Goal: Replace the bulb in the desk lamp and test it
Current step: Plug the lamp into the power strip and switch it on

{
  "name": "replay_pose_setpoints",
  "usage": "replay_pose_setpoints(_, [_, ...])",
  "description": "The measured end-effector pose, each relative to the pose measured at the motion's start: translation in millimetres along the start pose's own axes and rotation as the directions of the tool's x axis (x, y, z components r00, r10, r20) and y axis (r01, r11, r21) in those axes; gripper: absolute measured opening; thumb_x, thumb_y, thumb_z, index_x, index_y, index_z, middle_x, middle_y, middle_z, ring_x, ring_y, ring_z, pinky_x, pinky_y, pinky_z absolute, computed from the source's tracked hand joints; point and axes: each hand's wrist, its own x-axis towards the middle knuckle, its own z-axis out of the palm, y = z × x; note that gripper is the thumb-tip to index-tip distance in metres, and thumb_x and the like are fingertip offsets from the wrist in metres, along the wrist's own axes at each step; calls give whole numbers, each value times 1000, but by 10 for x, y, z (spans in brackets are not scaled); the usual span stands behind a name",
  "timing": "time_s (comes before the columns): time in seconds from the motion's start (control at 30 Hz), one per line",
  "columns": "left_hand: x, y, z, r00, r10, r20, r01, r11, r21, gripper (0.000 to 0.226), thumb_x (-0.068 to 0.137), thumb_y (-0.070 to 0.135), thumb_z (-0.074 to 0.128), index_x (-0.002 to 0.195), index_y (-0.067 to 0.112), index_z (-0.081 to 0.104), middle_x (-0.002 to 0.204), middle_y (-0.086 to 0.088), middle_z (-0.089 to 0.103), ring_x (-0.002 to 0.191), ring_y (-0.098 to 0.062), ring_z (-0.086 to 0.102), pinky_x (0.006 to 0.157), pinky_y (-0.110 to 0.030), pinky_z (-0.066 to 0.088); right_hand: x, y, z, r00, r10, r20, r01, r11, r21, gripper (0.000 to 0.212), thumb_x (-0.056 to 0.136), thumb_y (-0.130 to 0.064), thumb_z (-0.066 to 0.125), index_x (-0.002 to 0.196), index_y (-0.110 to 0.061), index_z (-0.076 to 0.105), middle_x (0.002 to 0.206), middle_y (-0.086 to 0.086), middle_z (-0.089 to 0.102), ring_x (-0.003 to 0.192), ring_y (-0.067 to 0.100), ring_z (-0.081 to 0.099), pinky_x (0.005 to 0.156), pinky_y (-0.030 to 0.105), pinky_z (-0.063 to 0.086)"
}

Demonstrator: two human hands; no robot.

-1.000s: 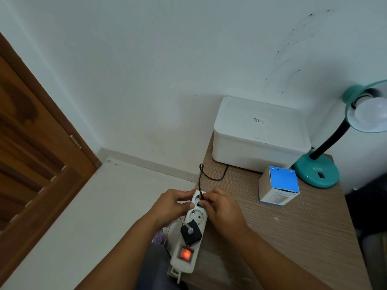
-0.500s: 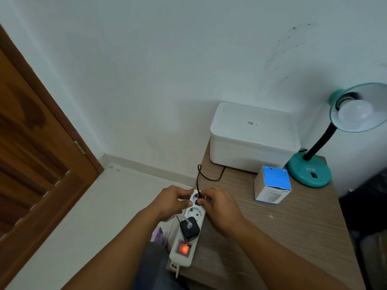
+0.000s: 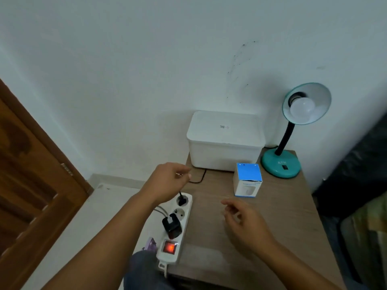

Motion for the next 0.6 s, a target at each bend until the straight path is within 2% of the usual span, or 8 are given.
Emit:
replay_pose_setpoints(0.1, [-54,349,258,997,82,9,-81,996,-38,31,94,33,64,123,27,70,120,13,69,98,6,60,80,-5,39,-164,288,-193,995,61,-83,-58,998,36,33,89,-26,61,112,-48,54,95,-21,60,93,-5,55,80,20,47])
replay_pose_setpoints(0.17, [-80,567,499,988,149,30,-148,988,-46,29,93,29,64,121,24,71,117,11,71,96,8,60,80,-1,41,-260,481,-337,985,143,-97,-140,989,40,33,90,-27,60,114,-49,51,97,-20,59,94,-5,54,81,21,48])
replay_pose_setpoints(0.27, [-67,801,976,977,189,100,-180,979,-99,31,92,30,65,122,25,71,116,9,73,100,1,65,92,-19,51,-373,787,-548,959,248,-136,-245,969,41,34,90,-30,58,118,-48,49,106,-22,55,99,-2,53,84,23,47])
replay_pose_setpoints(0.4, [8,1022,1628,951,199,235,-172,976,-132,36,92,32,63,128,28,65,118,12,70,105,-3,64,90,-18,47,-404,1158,-828,935,283,-211,-293,956,-14,37,89,-28,60,124,-36,52,120,-18,52,110,3,51,94,24,43])
replay_pose_setpoints(0.5, [139,1153,1997,936,175,306,-140,981,-132,43,93,31,60,135,28,59,130,11,64,116,-3,59,101,-23,46,-328,1399,-995,920,302,-248,-328,942,-71,42,89,-29,59,129,-33,50,126,-16,49,118,8,49,100,25,40])
replay_pose_setpoints(0.6, [341,1239,2298,937,158,312,-147,987,-59,54,93,31,59,145,27,48,146,5,53,131,-9,50,112,-28,39,-197,1637,-1082,924,295,-245,-328,939,-106,46,89,-29,58,134,-28,47,134,-8,50,121,11,47,102,27,38])
